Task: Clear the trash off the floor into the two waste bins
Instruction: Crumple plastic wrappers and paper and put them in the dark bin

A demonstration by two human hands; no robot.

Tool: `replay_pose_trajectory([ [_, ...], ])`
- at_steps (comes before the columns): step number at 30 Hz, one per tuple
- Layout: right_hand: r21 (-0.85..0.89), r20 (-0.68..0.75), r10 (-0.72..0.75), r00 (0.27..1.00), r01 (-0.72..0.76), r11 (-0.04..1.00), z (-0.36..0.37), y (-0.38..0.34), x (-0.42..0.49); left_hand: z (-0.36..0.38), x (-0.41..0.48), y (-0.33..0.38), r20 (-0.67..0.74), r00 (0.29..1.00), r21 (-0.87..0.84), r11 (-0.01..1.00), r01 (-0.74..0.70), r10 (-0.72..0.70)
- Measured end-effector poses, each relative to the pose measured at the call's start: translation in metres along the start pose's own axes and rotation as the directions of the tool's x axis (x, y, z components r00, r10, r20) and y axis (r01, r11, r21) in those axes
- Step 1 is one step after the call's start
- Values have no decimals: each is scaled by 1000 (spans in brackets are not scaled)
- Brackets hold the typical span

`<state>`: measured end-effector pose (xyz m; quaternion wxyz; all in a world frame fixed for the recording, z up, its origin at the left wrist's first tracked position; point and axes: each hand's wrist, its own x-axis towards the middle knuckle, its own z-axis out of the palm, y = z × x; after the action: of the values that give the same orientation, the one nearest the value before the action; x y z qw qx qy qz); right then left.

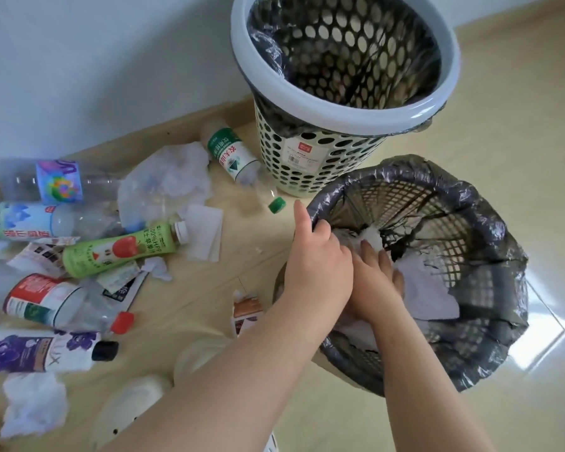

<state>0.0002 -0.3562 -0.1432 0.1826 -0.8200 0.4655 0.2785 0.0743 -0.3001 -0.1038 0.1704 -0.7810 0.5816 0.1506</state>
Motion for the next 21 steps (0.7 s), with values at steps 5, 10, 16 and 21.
replay_pose_trajectory([
  [5,66,-119,26,993,-18,998,-13,4,-7,2,-12,-5,-244,963,-420,907,-2,-111],
  [10,255,-366,29,930,70,964,-38,-18,-37,2,-38,-43,-476,813,-732,663,-156,-335],
  [16,304,-700,-60,712,373,876,-53,-68,-56,18,-68,-105,-192,785,-940,339,25,-590],
  [21,176,-757,-334,562,667,724,-31,-136,-52,66,-82,-137,1,684,-974,155,167,-730],
])
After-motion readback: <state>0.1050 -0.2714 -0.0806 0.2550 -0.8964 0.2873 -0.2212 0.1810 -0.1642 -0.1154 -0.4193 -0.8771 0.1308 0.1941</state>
